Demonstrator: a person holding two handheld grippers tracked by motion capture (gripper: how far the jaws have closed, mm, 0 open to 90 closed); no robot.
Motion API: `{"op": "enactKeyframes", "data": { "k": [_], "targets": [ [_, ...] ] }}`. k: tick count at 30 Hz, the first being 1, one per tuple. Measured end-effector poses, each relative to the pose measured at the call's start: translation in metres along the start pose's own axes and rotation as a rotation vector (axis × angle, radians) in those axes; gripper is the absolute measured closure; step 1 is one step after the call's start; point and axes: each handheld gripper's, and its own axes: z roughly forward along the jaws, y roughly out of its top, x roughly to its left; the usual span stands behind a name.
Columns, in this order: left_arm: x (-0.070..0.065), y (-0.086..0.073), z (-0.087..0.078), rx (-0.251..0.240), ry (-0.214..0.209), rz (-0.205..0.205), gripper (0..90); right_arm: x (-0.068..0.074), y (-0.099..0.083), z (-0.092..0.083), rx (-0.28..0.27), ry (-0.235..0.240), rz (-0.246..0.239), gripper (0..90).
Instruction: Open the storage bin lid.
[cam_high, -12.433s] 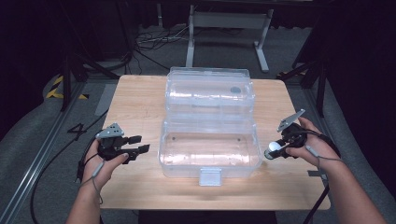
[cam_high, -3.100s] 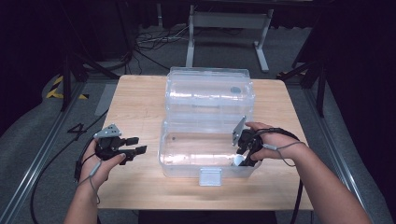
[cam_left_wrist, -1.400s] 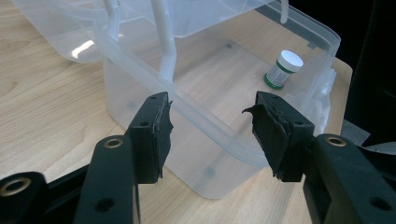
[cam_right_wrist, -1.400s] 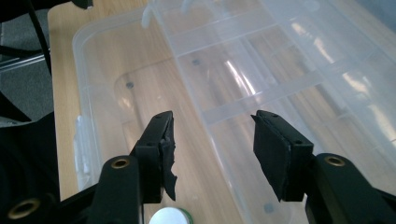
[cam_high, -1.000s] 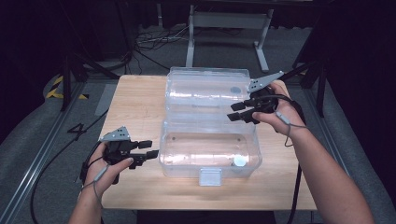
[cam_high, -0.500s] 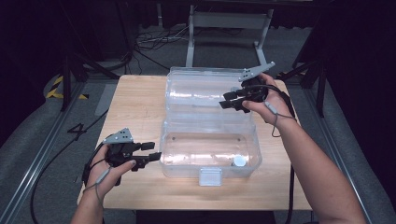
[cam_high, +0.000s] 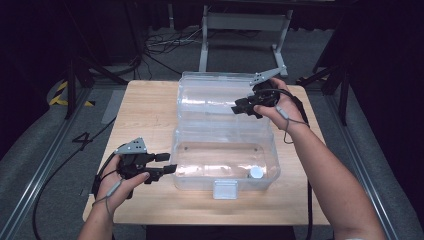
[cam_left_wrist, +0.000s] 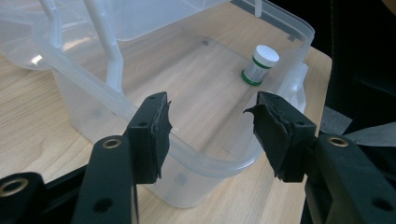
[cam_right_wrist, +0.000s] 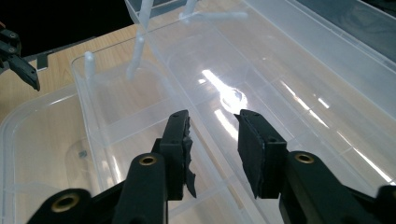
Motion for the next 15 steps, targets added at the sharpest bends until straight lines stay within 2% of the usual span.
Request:
{"op": "enactKeyframes", "data": {
  "k": [2, 6, 15],
  "targets": [
    [-0.001, 0.000, 0.002, 0.006, -0.009, 0.000, 46.2, 0.001, 0.000, 0.003, 0.034, -0.013, -0.011, 71.6],
    [-0.002, 0.000, 0.006, 0.010, -0.015, 0.005, 46.1, 0.003, 0.001, 0.007, 0.063, -0.035, -0.046, 73.1],
    [-0.008, 0.002, 0.011, 0.017, -0.027, 0.014, 46.1, 0.003, 0.001, 0.009, 0.053, -0.029, -0.049, 74.4]
  ]
}}
